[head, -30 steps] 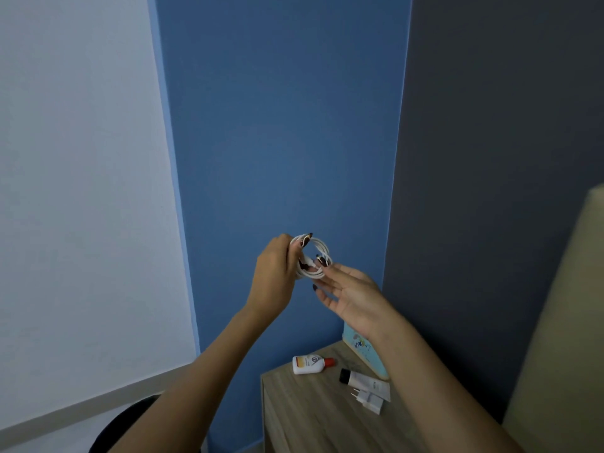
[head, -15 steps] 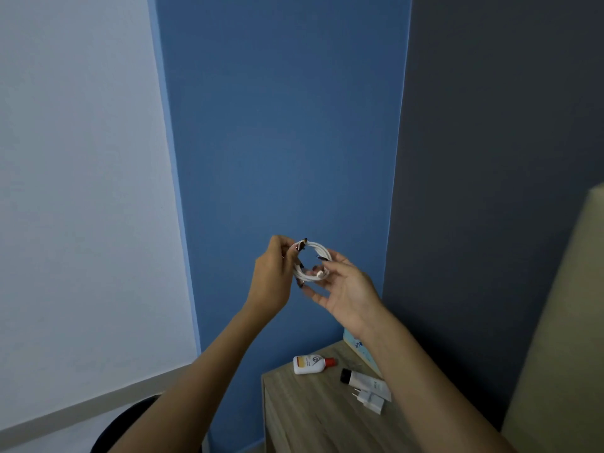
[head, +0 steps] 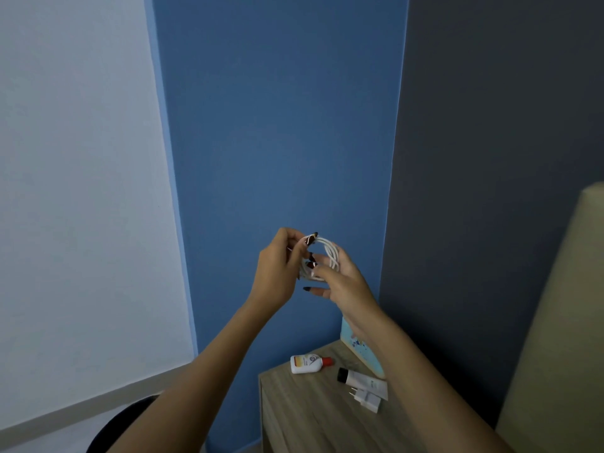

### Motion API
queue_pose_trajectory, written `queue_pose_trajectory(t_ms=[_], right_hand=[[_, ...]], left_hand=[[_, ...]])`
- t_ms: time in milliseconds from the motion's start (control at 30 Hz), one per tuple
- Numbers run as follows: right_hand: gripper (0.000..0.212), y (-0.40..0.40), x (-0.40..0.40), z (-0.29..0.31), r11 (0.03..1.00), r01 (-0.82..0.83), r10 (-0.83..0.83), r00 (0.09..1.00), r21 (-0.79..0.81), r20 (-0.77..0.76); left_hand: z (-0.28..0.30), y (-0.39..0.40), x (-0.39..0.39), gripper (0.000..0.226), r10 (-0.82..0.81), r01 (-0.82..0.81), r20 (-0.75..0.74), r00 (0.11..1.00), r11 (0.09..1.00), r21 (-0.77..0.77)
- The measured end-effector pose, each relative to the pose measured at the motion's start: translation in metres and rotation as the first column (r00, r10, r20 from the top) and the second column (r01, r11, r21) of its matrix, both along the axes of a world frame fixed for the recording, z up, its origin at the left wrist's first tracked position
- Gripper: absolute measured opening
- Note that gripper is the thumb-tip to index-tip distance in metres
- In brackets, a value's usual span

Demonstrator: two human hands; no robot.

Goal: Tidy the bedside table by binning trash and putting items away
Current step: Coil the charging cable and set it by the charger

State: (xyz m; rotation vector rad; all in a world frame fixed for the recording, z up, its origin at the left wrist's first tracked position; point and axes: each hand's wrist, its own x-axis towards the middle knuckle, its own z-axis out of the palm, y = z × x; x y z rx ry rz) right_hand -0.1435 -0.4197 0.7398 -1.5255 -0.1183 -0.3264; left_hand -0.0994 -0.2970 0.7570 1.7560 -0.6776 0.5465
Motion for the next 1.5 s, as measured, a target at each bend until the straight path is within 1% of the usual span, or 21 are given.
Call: queue_pose_trajectory(t_ms=[100,267,333,367,433,500,533,600,800,933,1000,1100,1167,1300,1433,1500], right_hand=[[0.053,-0.003,-0.003,0.001,0.999,-0.031,0.030,0.998,0.015,0.058],[0.059,-0.007,-0.002,0.000,0.999,-0.015,0.020,0.996,-0.051,0.086],[0.063,-0.011,-0.003,-0.002,0.995,0.024,-0.012,0.992,-0.099,0.126],[0.068,-0.013,-0.004,-0.004,0.986,0.070,-0.044,0.985,-0.152,0.167],[0.081,-0.016,-0.007,-0.006,0.932,0.179,-0.091,0.957,-0.315,0.275],[0.096,-0.017,-0.007,-0.007,0.830,0.262,-0.080,0.930,-0.493,0.359],[0.101,-0.017,-0.007,-0.006,0.783,0.289,-0.074,0.923,-0.551,0.379],[0.105,-0.014,-0.005,-0.004,0.729,0.326,-0.081,0.914,-0.602,0.397],[0.091,-0.013,-0.003,0.001,0.613,0.511,-0.160,0.828,-0.603,0.538],[0.093,-0.011,-0.013,0.005,0.623,0.521,-0.177,0.821,-0.584,0.544],[0.094,-0.008,-0.019,0.007,0.614,0.550,-0.197,0.801,-0.566,0.565],[0.087,-0.004,-0.029,0.012,0.573,0.586,-0.222,0.784,-0.573,0.580],[0.082,-0.002,-0.037,0.013,0.570,0.592,-0.233,0.782,-0.571,0.578],[0.076,0.000,-0.050,0.010,0.584,0.602,-0.256,0.773,-0.544,0.580],[0.074,0.001,-0.059,-0.001,0.598,0.611,-0.287,0.767,-0.518,0.574],[0.074,0.001,-0.062,-0.008,0.600,0.614,-0.293,0.766,-0.514,0.573]], left_hand=[[0.002,0.000,-0.002,0.012,-0.020,0.020,-0.014,1.000,1.000,-0.022],[0.005,0.003,-0.001,0.012,-0.021,0.019,-0.039,0.999,0.999,-0.039],[0.005,0.004,0.000,0.013,-0.025,0.022,-0.055,0.998,0.998,-0.063],[0.006,0.005,0.001,0.014,-0.027,0.021,-0.070,0.997,0.997,-0.077],[0.006,0.007,0.003,0.017,-0.031,0.020,-0.105,0.994,0.994,-0.104],[0.006,0.009,0.006,0.020,-0.037,0.020,-0.136,0.990,0.992,-0.125],[0.006,0.009,0.006,0.021,-0.044,0.024,-0.150,0.988,0.991,-0.132],[0.007,0.008,0.006,0.022,-0.067,0.041,-0.179,0.982,0.989,-0.143],[0.016,0.003,-0.003,0.023,-0.101,0.059,-0.237,0.966,0.983,-0.176],[0.023,0.005,-0.012,0.023,-0.082,0.038,-0.231,0.970,0.981,-0.188],[0.026,0.004,-0.019,0.025,-0.090,0.043,-0.226,0.970,0.977,-0.207],[0.029,0.004,-0.033,0.024,-0.100,0.045,-0.232,0.967,0.971,-0.234],[0.030,0.006,-0.040,0.020,-0.115,0.054,-0.243,0.963,0.969,-0.243],[0.027,0.011,-0.054,0.024,-0.081,0.030,-0.241,0.967,0.978,-0.207],[0.020,0.014,-0.064,0.033,-0.053,0.013,-0.255,0.966,0.988,-0.154],[0.014,0.015,-0.065,0.041,-0.022,-0.012,-0.276,0.961,0.993,-0.120]])
